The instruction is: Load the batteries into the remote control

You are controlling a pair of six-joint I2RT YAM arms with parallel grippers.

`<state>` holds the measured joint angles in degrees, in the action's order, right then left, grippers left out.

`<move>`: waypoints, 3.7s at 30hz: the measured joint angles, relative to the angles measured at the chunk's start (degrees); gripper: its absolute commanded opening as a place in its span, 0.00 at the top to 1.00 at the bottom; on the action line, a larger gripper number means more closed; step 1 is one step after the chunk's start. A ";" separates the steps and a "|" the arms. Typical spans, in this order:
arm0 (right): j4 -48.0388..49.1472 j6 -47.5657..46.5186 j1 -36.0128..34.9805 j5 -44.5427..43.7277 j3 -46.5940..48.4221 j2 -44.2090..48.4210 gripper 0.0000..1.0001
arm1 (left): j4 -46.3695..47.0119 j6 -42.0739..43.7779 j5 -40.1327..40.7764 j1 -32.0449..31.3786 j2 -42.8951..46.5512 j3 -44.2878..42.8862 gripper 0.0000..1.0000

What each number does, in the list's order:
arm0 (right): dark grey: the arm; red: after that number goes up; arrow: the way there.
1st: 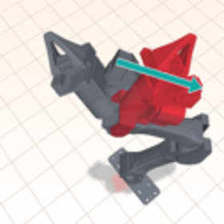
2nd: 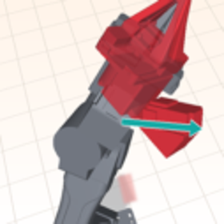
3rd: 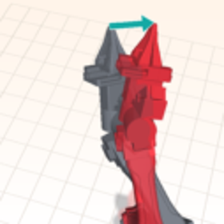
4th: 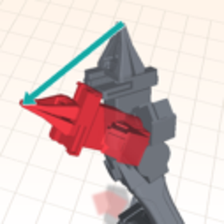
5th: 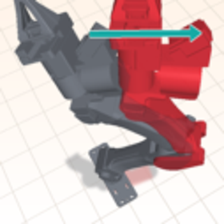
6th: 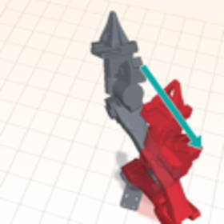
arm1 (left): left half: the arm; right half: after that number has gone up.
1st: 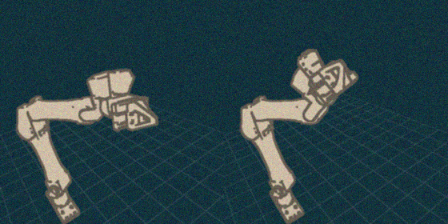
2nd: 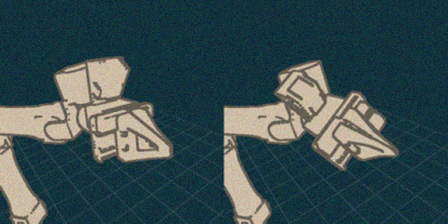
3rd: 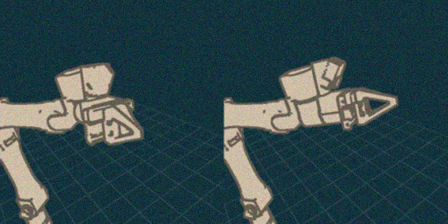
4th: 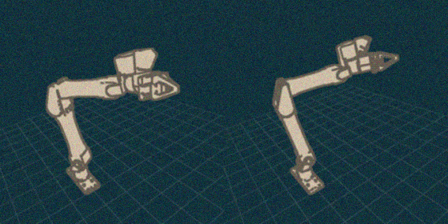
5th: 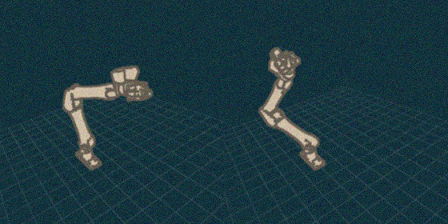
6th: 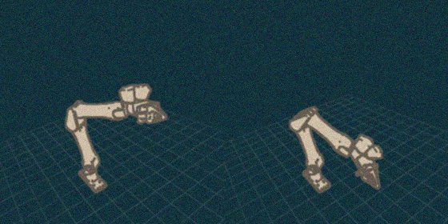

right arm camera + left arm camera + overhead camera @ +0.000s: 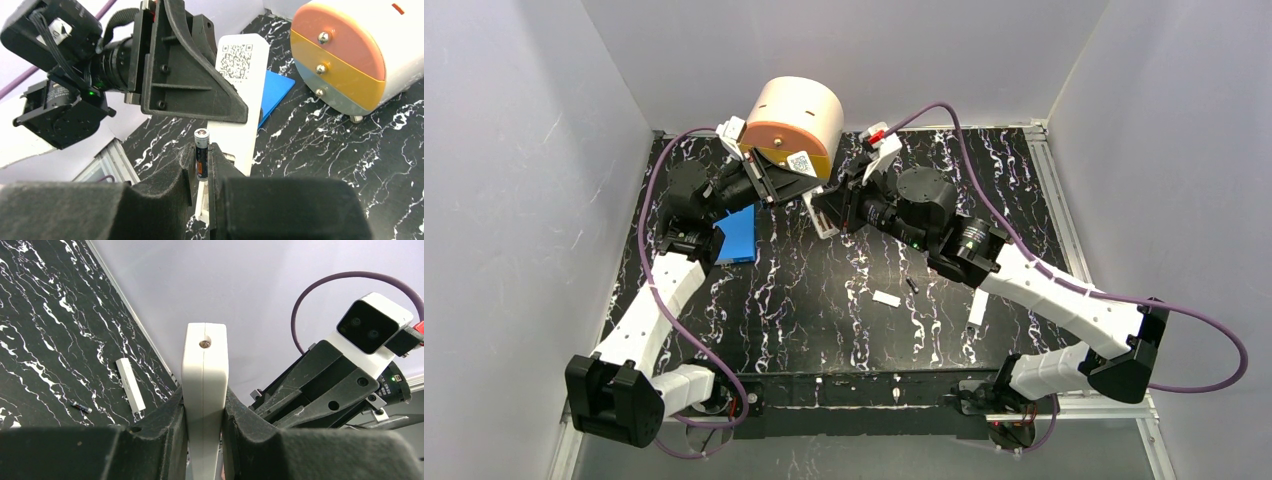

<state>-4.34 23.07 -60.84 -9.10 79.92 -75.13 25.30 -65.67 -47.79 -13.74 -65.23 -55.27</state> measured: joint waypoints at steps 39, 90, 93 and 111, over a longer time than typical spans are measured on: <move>-4.44 -0.39 -0.07 0.26 0.33 0.17 0.57 | 1.42 -1.46 -0.02 0.00 -0.98 -0.72 1.00; -6.27 11.02 3.08 6.56 0.85 0.09 0.55 | 2.56 -2.51 -0.02 0.00 -2.08 -1.53 1.00; -6.23 11.06 3.08 6.88 0.85 0.09 0.55 | 2.56 -2.51 0.00 0.00 -2.08 -1.53 1.00; 2.56 17.42 2.75 0.70 -3.06 9.79 0.13 | 2.49 -2.08 1.53 0.00 -3.85 -3.76 1.00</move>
<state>-1.78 40.49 -58.08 -8.40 76.86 -65.34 27.79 -67.75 -46.26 -13.74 -69.08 -59.02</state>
